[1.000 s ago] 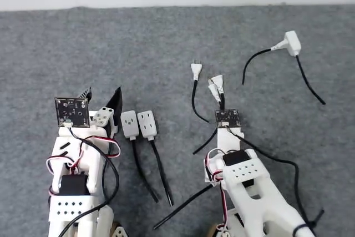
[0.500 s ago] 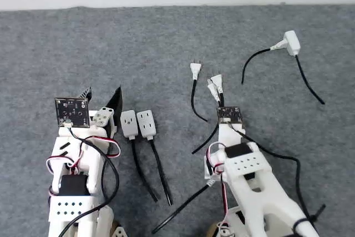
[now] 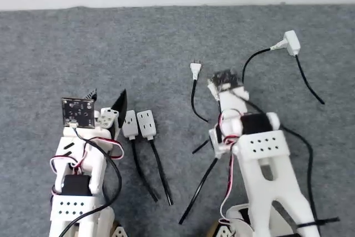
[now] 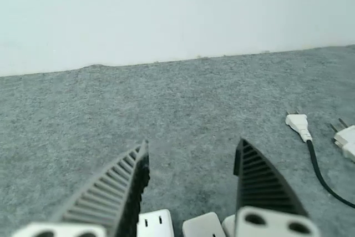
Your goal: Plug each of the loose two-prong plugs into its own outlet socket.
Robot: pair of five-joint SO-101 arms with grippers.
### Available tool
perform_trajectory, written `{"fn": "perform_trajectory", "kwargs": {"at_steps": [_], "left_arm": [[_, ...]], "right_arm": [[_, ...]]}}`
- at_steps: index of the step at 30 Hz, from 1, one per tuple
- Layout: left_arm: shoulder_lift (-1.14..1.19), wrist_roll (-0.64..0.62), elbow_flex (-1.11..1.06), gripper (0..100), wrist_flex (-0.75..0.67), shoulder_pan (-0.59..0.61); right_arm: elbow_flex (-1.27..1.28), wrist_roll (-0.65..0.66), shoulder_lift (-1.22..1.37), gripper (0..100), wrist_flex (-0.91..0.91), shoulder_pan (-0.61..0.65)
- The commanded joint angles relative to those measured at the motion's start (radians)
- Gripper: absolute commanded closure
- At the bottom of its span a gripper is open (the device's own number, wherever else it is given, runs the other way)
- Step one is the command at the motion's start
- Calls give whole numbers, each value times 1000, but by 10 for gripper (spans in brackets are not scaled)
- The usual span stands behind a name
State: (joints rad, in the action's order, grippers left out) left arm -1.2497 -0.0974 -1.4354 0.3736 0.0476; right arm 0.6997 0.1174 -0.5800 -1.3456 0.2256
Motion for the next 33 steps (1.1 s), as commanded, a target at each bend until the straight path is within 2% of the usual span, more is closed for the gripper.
{"fn": "perform_trajectory", "kwargs": {"at_steps": [1,14,20,26,33], "left_arm": [[-11,21,8,754,-31,-21],[-11,21,8,754,-31,-26],[-18,25,10,754,5,-160],[-21,115,145,754,187,-354],[-21,127,349,754,405,-419]], "right_arm": [[-196,18,-24,991,-67,-12],[-528,20,-16,991,-99,33],[-575,15,-13,991,-28,143],[-578,15,-13,991,61,199],[-575,3,-12,991,68,208]]}}
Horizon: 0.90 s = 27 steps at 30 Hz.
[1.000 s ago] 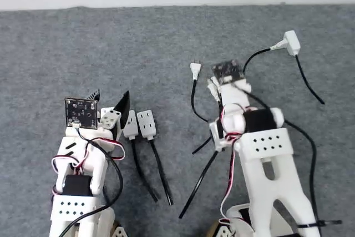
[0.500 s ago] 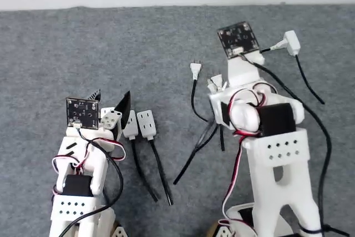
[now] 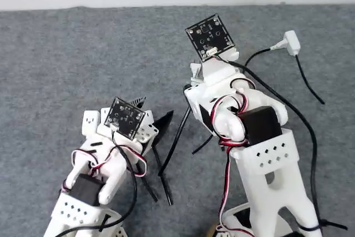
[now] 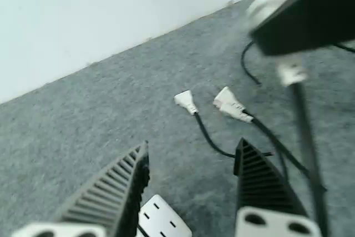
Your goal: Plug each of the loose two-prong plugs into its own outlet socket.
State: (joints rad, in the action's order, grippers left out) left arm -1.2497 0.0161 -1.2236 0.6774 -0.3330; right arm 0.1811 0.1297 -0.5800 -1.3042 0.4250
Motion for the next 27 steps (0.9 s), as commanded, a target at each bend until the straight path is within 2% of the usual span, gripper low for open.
{"fn": "perform_trajectory", "kwargs": {"at_steps": [1,6,12,27], "left_arm": [[-26,14,154,754,123,-46],[-103,14,133,754,141,-66],[-173,15,10,754,54,-60],[-176,14,-124,754,-31,-60]], "right_arm": [[-57,-25,-12,991,31,8],[-57,-51,-15,991,12,68],[-57,-51,-22,991,-44,209],[-55,-51,-24,991,-87,225]]}}
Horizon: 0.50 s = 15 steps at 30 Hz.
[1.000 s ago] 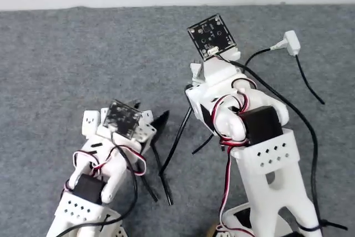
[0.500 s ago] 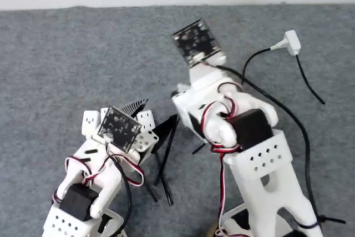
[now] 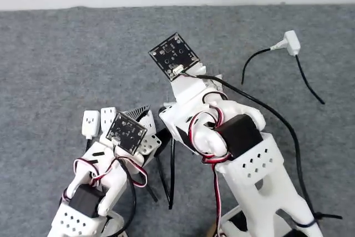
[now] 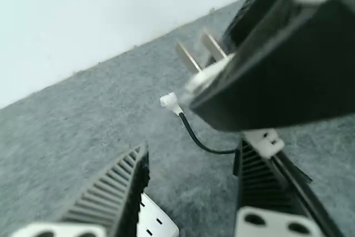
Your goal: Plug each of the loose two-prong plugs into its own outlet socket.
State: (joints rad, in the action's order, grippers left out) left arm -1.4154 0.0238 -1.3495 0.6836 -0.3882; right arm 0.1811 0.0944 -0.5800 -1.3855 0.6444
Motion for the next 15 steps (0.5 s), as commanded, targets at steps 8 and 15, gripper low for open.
{"fn": "perform_trajectory", "kwargs": {"at_steps": [8,15], "left_arm": [[-17,-2,19,754,-2,-14],[-18,-38,97,754,89,-25]], "right_arm": [[-34,-15,-13,991,8,4],[32,-18,-24,991,47,-13]]}}
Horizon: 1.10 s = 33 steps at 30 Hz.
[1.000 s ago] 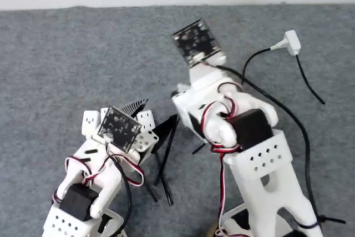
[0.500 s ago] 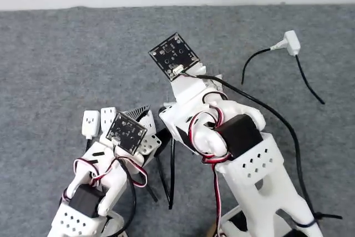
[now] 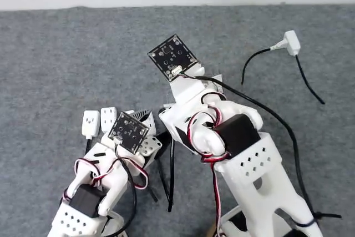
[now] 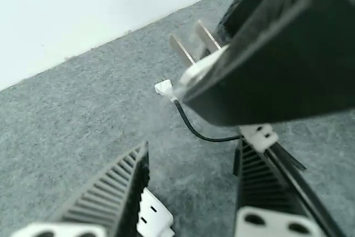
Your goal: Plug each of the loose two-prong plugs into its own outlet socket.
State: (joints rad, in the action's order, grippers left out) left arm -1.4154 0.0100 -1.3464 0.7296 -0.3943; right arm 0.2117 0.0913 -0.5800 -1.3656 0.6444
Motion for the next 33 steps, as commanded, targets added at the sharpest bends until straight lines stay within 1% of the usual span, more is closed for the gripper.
{"fn": "perform_trajectory", "kwargs": {"at_steps": [1,5,8,11,13,17,19,21,25,28,33], "left_arm": [[-18,-25,101,755,52,-32],[-18,-21,107,755,69,-57],[-18,-15,125,754,92,-78],[-18,-15,110,754,78,-61],[-18,-15,87,754,48,-18],[-18,-32,24,754,-64,155],[-18,-81,1,754,-107,224],[-17,-115,-8,754,-132,259],[-15,-115,-10,754,-137,267],[-15,-115,-10,754,-137,275],[-14,-114,-10,754,-138,275]], "right_arm": [[2,-15,-24,991,24,-13],[9,-20,-67,991,-10,-30],[40,-20,-111,991,-1,-67],[87,-20,-139,991,30,-94],[132,-20,-151,991,65,-99],[252,-12,-151,991,76,-96],[364,14,-151,991,90,-104],[509,69,-151,991,151,-114],[758,127,-151,991,334,-153],[848,178,-151,991,424,-182],[891,244,-151,991,496,-182]]}}
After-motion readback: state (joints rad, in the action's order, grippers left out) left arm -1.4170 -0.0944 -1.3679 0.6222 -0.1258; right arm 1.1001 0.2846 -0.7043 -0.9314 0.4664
